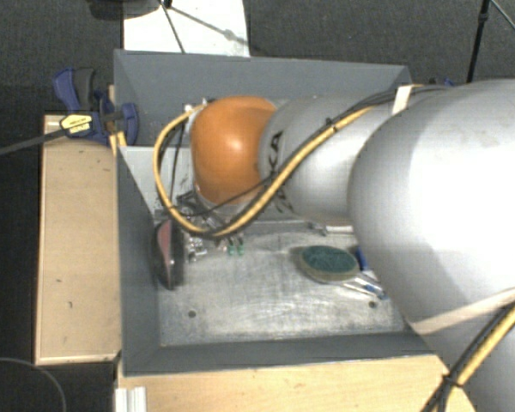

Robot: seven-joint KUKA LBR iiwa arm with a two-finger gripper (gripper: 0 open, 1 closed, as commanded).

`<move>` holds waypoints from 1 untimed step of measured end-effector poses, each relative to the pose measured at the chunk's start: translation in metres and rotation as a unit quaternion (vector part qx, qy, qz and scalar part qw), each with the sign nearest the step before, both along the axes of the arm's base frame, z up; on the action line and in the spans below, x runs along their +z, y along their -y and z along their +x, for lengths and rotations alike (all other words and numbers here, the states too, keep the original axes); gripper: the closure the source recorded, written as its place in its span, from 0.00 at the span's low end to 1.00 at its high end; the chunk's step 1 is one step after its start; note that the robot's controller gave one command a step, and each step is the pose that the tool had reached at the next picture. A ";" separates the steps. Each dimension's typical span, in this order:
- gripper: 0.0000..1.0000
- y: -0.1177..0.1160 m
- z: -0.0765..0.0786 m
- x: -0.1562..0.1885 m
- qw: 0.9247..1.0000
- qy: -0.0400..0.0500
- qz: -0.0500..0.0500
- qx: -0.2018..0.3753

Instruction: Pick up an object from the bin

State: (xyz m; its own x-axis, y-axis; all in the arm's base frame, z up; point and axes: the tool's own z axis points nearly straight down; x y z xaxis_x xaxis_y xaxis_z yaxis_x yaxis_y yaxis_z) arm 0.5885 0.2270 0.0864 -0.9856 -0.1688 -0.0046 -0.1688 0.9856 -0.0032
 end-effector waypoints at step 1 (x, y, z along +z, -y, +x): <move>0.00 0.001 -0.001 -0.001 1.000 -0.001 -0.001 -0.002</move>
Offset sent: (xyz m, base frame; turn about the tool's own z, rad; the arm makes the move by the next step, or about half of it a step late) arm 0.0000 0.0000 0.0000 0.0000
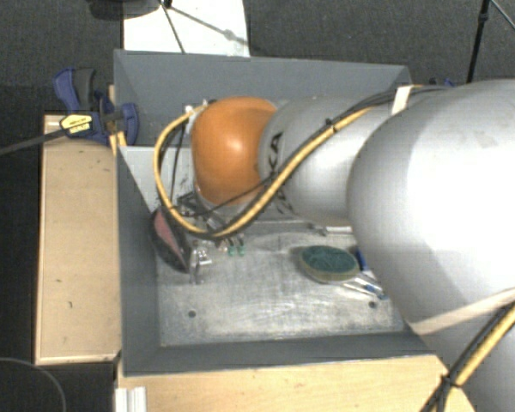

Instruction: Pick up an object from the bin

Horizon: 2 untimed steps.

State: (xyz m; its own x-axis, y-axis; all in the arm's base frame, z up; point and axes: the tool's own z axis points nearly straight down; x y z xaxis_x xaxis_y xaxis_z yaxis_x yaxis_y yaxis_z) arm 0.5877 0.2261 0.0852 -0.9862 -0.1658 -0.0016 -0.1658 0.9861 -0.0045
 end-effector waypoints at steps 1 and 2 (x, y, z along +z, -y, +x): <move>0.00 -0.026 -0.028 0.033 0.975 0.000 0.000 0.224; 1.00 -0.029 -0.029 0.032 0.975 -0.001 0.002 0.223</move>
Offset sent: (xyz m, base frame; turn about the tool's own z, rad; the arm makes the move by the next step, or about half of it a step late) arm -0.0303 0.0290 0.0311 -0.4563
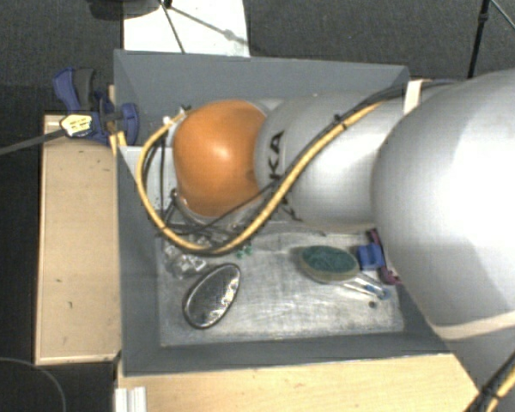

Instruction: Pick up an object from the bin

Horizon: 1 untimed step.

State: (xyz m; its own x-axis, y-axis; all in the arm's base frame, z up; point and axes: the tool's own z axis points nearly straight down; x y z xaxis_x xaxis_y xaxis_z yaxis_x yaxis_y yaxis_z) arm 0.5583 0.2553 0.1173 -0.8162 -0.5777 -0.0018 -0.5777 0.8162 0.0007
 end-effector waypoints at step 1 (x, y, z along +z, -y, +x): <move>0.00 0.000 0.000 0.000 1.000 0.000 0.000 -0.001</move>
Offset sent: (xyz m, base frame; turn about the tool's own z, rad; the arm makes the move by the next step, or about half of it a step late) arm 0.0000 0.0000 0.0000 0.0000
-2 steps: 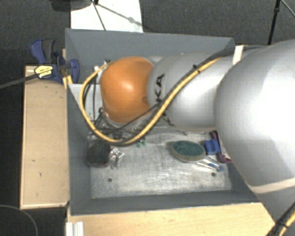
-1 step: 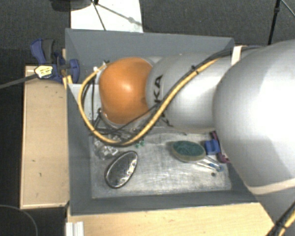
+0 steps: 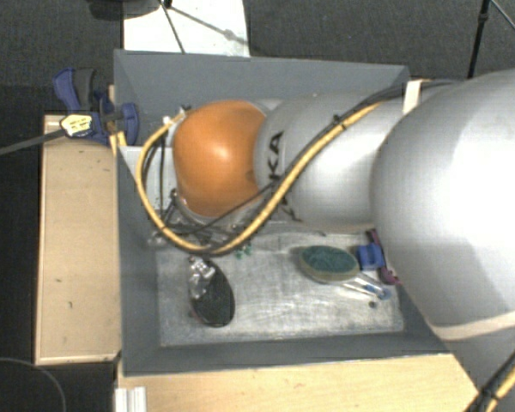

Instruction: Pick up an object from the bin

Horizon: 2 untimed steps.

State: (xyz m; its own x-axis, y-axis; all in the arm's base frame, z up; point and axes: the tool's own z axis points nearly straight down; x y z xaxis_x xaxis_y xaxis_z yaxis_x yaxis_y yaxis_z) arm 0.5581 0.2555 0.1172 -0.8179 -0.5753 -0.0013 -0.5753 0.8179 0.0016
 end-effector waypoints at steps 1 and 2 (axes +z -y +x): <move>0.00 0.072 -0.052 -0.041 1.000 -0.004 -0.003 0.018; 1.00 0.068 -0.049 -0.038 1.000 0.000 0.000 0.018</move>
Offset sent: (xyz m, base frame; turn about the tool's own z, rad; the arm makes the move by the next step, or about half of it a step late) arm -0.0499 -0.0679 -0.0389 -0.0416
